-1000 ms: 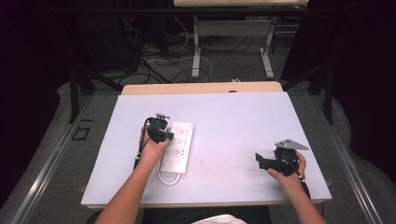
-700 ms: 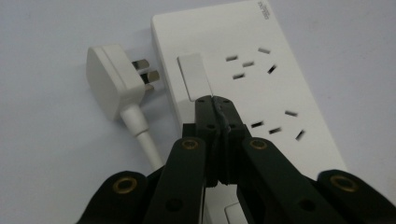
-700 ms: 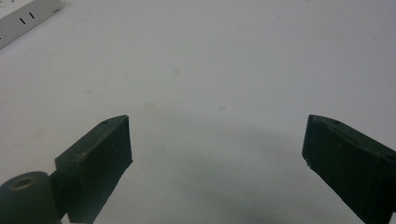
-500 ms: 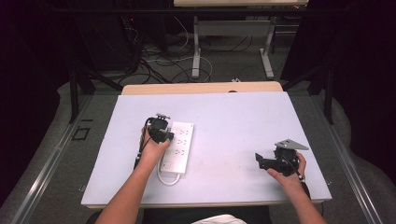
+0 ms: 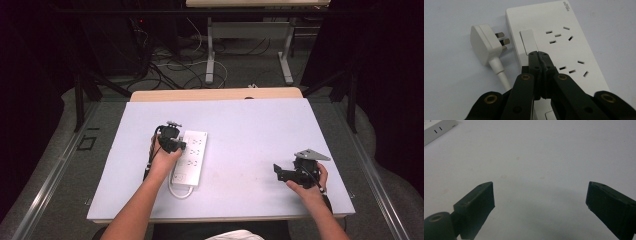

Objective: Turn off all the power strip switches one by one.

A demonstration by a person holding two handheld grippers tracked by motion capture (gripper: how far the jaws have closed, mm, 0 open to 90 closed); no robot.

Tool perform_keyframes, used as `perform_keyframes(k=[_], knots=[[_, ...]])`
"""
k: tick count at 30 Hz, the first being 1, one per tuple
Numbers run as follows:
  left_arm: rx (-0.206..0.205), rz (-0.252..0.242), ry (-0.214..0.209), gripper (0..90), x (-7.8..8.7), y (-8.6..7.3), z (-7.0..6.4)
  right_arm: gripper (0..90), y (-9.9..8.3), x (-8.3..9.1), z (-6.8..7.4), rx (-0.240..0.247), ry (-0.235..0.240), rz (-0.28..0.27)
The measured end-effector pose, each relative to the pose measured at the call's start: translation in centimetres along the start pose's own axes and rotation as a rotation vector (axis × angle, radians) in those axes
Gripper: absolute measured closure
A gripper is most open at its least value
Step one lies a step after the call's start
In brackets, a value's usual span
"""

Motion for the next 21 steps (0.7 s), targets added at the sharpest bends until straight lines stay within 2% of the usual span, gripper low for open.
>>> perform_keyframes(k=[1, 2, 3, 4, 5, 7, 8, 9, 12, 13, 14, 16, 21], knots=[[0.016, 0.001, 0.000, 90.0, 0.0, 0.1, -0.1, 7.6, 0.0, 0.0, 0.0, 0.001, -0.003, 0.001], [0.016, 0.001, 0.000, 90.0, 0.0, 0.1, -0.1, 7.6, 0.0, 0.0, 0.0, 0.001, -0.003, 0.001], [-0.005, 0.012, -0.002, 90.0, -0.1, 0.2, 0.0, 7.6, 0.0, 0.0, 0.0, 0.000, -0.003, 0.002], [0.009, 0.013, 0.003, 90.0, -0.1, 0.3, -0.1, 7.7, 0.0, 0.0, 0.0, 0.000, -0.003, 0.002], [-0.008, 0.018, 0.000, 90.0, -0.2, 0.5, 0.0, 7.7, 0.0, 0.0, 0.0, 0.000, 0.000, 0.002], [-0.009, 0.017, 0.002, 90.0, -0.2, 0.6, 0.0, 7.7, 0.0, 0.0, 0.0, -0.001, -0.001, 0.001], [0.007, 0.017, 0.007, 90.0, -0.2, 0.8, 0.0, 7.6, 0.0, 0.0, 0.0, 0.001, -0.001, 0.001], [-0.011, 0.014, 0.006, 90.0, -0.2, 1.0, 0.1, 7.7, 0.0, 0.0, 0.0, 0.000, 0.000, 0.001], [-0.002, 0.013, 0.012, 90.0, -0.1, 1.4, 0.1, 7.7, 0.0, -0.1, -0.1, 0.002, 0.000, 0.002], [-0.014, 0.011, 0.013, 90.0, 0.0, 1.6, 0.2, 7.7, 0.0, -0.1, -0.1, 0.003, 0.000, 0.003], [0.002, 0.004, 0.014, 90.0, 0.0, 1.7, 0.2, 7.7, 0.0, -0.1, -0.1, 0.005, -0.001, 0.003], [-0.012, 0.003, 0.013, 90.0, 0.1, 2.1, 0.4, 7.7, 0.0, -0.1, 0.0, 0.000, 0.000, 0.004], [-0.005, -0.003, 0.022, 90.0, 0.4, 2.8, 0.5, 7.7, -0.1, -0.1, 0.0, -0.003, 0.001, 0.004]])
Point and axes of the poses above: each handheld gripper's, and its own axes: x roughly backward along the jaws, y roughly out of its top, z roughly to its left, the point moved 4 cm from there along -x, roughly forward along the jaws, and after that the axes turned 6 degrees about -x, right-handed, at the moved point
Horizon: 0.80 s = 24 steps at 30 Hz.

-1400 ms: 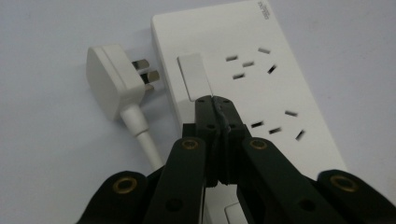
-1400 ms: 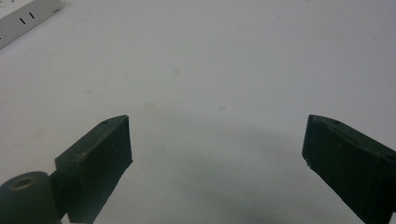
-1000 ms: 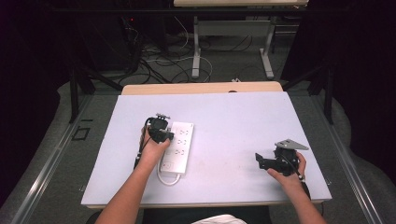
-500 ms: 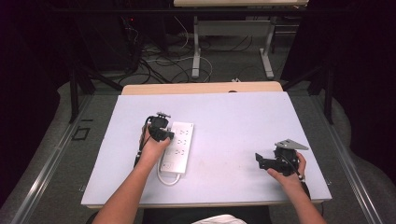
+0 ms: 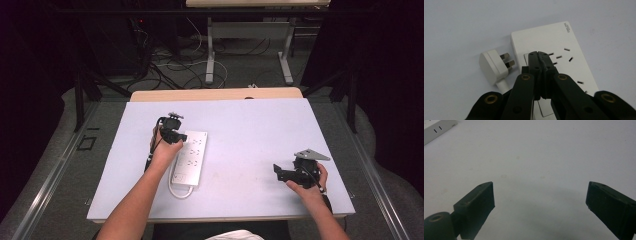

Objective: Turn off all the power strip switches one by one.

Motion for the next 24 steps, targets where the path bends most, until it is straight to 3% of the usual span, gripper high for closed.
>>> perform_keyframes(k=[6, 10, 24], knots=[[0.014, -0.007, 0.004, 90.0, 0.1, 1.0, 0.1, 7.7, 0.0, -0.1, 0.0, -0.001, -0.006, -0.006], [-0.001, -0.003, 0.006, 90.0, -0.1, 1.5, 0.2, 7.7, 0.0, -0.1, 0.0, 0.001, 0.000, 0.002], [0.004, 0.025, 0.015, 90.0, -1.3, 1.5, 0.2, 7.7, 0.0, -0.1, -0.1, 0.003, 0.001, 0.000]])
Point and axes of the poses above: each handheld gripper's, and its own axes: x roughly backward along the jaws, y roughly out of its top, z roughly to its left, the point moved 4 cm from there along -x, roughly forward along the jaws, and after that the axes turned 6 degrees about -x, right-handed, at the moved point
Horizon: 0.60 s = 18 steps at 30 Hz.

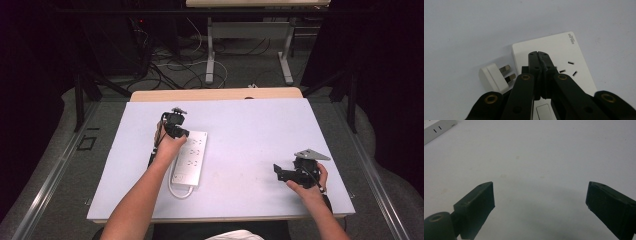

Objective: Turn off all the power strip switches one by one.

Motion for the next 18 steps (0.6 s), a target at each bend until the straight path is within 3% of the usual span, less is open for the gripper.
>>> perform_keyframes(k=[11, 18], knots=[[0.003, 0.025, 0.011, 90.0, -0.9, -0.2, 0.2, 7.7, 0.0, 0.1, 0.0, -0.001, -0.001, 0.001], [-0.016, 0.023, 0.021, 90.0, -1.1, -0.2, 0.1, 7.7, 0.0, 0.0, -0.1, 0.003, 0.000, 0.001]])
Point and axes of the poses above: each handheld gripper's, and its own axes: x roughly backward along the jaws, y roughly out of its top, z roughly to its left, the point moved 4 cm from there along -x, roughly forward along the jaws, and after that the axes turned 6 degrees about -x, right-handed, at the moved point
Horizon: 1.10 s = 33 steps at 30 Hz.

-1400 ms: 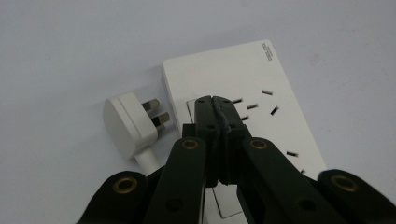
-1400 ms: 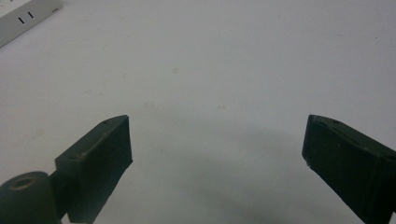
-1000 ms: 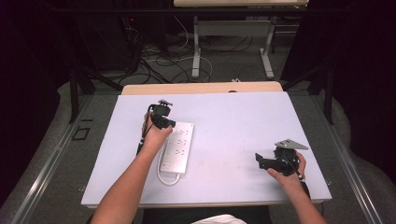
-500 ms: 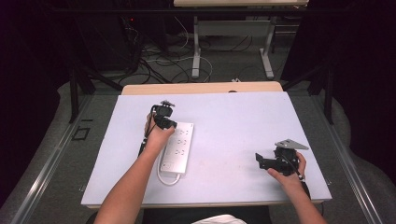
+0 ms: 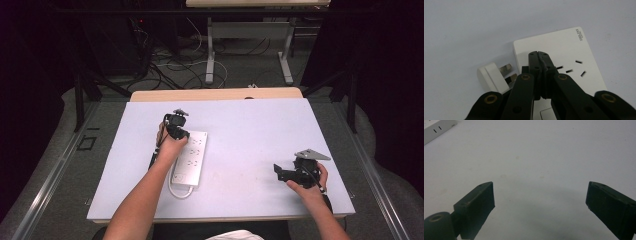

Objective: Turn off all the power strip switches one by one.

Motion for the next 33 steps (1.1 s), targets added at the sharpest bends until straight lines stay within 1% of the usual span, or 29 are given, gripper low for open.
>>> perform_keyframes(k=[4, 5, 19, 25, 26, 33], knots=[[-0.001, 0.003, -0.003, 90.0, 0.00, -0.01, 0.00, 7.7, 0.00, 0.01, 0.09, -0.003, 0.001, 0.000], [0.009, 0.003, -0.006, 90.0, -0.01, -0.03, -0.05, 7.7, 0.00, 0.01, 0.09, -0.003, 0.001, 0.000], [0.008, 0.005, -0.001, 90.0, -0.01, -0.04, -0.07, 7.7, 0.02, -0.01, 0.08, -0.001, 0.002, -0.002], [0.014, 0.015, -0.017, 90.0, -0.16, -0.07, -0.03, 7.7, 0.00, 0.00, 0.13, -0.003, 0.001, 0.000], [0.016, 0.010, -0.018, 90.0, -0.21, -0.05, -0.01, 7.7, 0.00, 0.00, 0.14, -0.003, 0.001, 0.000], [0.010, 0.010, -0.007, 90.0, -0.28, 0.03, -0.08, 7.7, 0.02, 0.07, 0.02, -0.003, 0.001, -0.003]])
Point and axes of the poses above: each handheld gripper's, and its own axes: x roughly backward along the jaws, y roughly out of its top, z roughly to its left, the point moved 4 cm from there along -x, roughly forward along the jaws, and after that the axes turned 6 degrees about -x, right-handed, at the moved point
